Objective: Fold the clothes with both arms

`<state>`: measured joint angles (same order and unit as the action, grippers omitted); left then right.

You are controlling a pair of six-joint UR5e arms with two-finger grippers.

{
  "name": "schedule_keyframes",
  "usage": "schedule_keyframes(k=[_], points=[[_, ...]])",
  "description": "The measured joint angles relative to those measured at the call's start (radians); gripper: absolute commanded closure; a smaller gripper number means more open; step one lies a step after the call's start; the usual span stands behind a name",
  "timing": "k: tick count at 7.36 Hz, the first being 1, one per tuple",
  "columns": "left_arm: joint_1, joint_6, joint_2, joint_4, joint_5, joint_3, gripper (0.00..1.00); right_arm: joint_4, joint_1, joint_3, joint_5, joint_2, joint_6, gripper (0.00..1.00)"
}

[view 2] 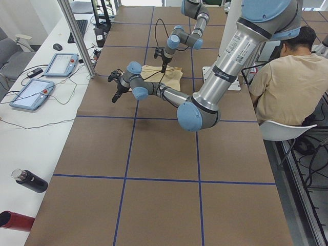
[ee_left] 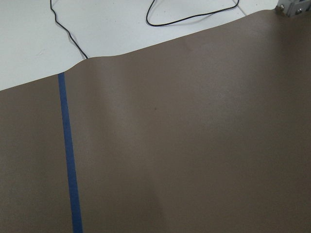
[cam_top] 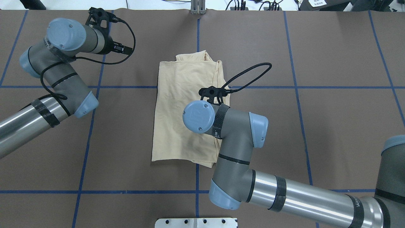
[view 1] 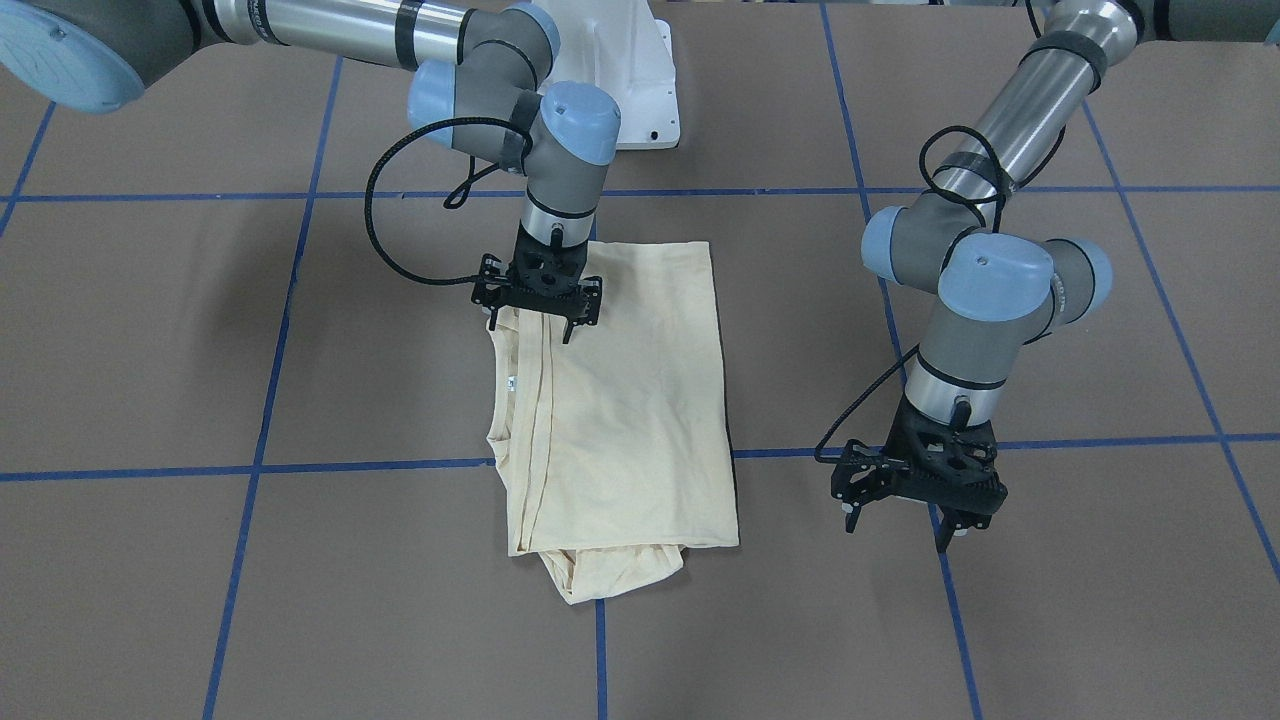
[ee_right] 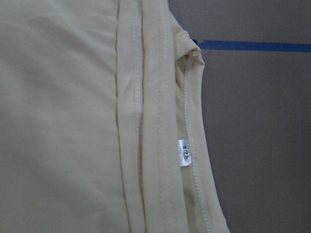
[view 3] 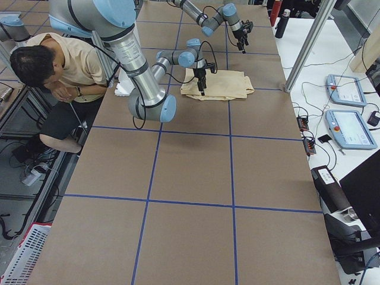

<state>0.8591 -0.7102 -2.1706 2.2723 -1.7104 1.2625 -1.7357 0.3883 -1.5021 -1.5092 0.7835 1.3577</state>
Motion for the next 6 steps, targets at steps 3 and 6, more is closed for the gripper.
schedule_keyframes(k=[3,6], points=[[0.0,0.0,0.0,0.0,0.0,0.0,0.0,-0.007,0.0,0.019,0.001,0.002,-0.023,0.0],[0.0,0.0,0.0,0.0,0.001,0.0,0.0,-0.059,0.006,0.009,0.0,0.005,-0.09,0.0]])
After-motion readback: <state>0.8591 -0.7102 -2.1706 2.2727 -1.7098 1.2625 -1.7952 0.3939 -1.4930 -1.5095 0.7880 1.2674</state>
